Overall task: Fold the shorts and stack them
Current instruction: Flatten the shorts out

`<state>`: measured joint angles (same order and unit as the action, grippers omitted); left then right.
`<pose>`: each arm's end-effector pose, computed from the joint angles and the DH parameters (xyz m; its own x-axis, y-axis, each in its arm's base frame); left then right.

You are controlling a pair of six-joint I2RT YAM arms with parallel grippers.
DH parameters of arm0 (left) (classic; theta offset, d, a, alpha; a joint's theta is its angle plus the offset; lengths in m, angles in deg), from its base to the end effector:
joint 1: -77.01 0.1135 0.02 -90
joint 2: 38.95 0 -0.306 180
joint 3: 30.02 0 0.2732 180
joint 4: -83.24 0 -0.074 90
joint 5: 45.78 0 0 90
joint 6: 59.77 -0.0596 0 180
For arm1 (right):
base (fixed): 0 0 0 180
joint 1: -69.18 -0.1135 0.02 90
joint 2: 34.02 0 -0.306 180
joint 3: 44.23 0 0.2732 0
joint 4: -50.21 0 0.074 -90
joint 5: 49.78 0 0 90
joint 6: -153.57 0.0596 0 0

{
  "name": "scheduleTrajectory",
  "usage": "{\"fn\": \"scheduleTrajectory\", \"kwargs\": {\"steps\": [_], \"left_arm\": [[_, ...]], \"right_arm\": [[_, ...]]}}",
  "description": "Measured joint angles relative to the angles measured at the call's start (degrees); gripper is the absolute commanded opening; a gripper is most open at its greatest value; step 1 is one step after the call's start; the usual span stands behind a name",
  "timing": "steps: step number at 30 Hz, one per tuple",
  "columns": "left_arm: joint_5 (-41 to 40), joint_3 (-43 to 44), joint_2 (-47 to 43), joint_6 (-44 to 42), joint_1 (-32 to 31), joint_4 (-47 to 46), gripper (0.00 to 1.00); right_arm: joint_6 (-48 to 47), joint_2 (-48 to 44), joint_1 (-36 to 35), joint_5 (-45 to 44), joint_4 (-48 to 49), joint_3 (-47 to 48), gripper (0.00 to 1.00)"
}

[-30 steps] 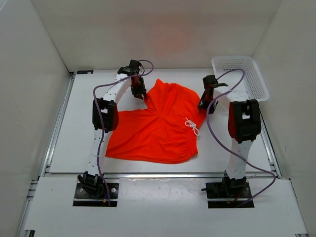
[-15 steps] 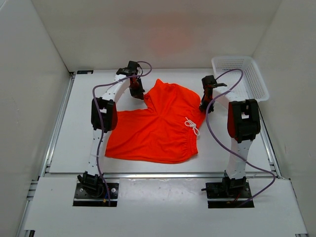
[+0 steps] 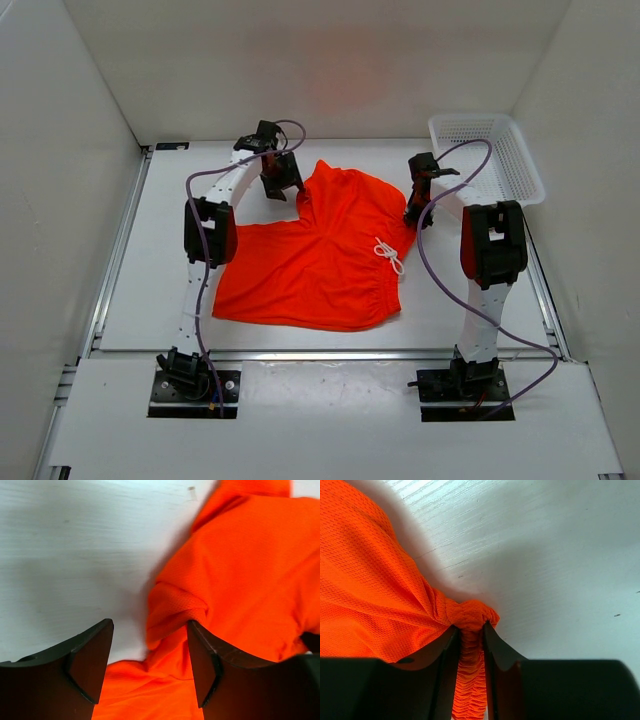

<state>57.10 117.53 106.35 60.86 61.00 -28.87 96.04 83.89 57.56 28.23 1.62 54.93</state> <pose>0.5722 -0.1780 0.1781 -0.9355 -0.2483 -0.2515 -0.1387 0.9125 -0.3849 0.4657 0.0831 0.1740 -0.8263 0.3662 -0.4280 0.3852 0.9217 0.0451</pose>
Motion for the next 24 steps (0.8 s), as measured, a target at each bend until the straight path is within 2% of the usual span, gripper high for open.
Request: {"fn": "scheduleTrajectory", "kwargs": {"steps": [6,10,11,13,24], "left_arm": [[1.73,5.25,1.97,2.12,-1.27,-1.03,0.68],[3.23,6.21,2.75,3.10,-1.84,-1.79,0.41],[3.45,6.23,2.95,3.39,-1.88,-1.86,0.25],[3.98,6.27,3.50,3.56,-1.99,-2.12,0.10],[2.05,6.32,3.13,2.23,0.11,-2.47,0.10]], "right_arm": [[-0.48,0.00,-0.04,0.02,0.00,0.00,0.28],[-0.61,0.00,-0.04,0.07,0.00,0.00,0.28],[-0.66,0.00,-0.04,0.09,0.00,0.00,0.28],[-0.76,0.00,-0.04,0.09,0.00,0.00,0.28],[-1.27,-0.11,-0.04,0.07,0.00,0.00,0.25]]}}
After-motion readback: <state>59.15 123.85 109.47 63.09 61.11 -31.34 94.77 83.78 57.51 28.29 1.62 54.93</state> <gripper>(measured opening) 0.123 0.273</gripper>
